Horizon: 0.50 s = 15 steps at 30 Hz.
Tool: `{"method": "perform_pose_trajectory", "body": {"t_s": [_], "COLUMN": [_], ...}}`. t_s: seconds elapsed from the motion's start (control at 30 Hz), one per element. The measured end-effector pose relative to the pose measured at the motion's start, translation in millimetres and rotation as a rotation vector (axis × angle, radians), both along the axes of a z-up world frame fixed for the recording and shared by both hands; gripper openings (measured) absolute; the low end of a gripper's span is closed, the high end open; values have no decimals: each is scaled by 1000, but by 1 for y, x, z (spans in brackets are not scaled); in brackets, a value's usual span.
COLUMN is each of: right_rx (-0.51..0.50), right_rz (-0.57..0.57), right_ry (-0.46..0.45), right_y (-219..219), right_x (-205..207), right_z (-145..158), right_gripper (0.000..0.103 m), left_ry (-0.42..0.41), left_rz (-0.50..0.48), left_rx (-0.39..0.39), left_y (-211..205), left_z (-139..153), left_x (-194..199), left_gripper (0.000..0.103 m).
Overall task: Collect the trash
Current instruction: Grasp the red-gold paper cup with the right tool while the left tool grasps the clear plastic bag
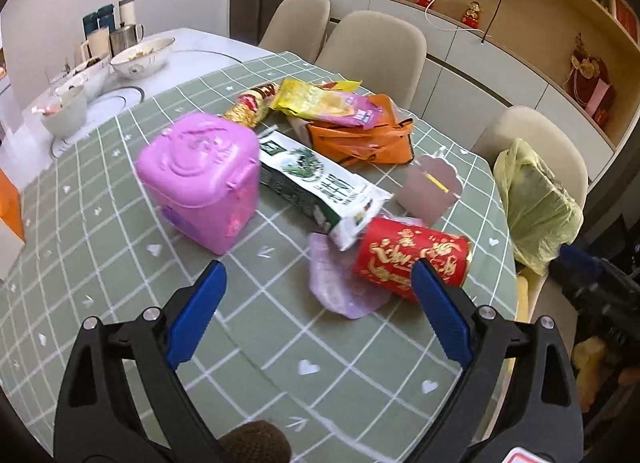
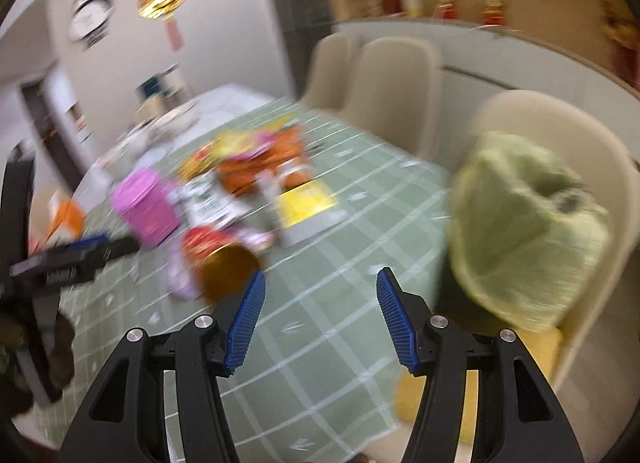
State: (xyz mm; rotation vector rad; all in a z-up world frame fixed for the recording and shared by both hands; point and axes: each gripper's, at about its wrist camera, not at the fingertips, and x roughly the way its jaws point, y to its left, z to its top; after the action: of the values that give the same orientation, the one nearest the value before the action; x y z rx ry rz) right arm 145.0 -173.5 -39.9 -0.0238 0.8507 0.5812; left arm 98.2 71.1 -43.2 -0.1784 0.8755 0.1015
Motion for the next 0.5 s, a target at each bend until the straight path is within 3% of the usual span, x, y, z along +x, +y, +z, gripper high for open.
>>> {"method": "perform_pose_trajectory", "body": {"t_s": [0.07,0.2,0.27,0.3,0.4,0.5], "right_rx": [15,49,36,32,60,5], "right_rz": [63,80,81,84,35,-28], "right_ry": [40,71,77,101,102,44], "right_y": [27,79,99,103,93,73], "right_x": [-4,-4,4,9,11,4], "right_z": [-7,-17,-22,-24,-15,-2], "right_gripper": [49,48,34,18,9,5], "left_ry": [3,51,60,61,82,99], "left_rz": [-16,-31,-39,-42,-77,-131], "left_rx": [-2,-58,-66,-67,-148,-203], "left_y": [9,33,41,43,45,37], "left_z": [0,-10,-16,-18,-28,-39], "left_x": [-6,-15,-18,-18,-15,-6], "left_gripper": [80,74,71,70,69,65]}}
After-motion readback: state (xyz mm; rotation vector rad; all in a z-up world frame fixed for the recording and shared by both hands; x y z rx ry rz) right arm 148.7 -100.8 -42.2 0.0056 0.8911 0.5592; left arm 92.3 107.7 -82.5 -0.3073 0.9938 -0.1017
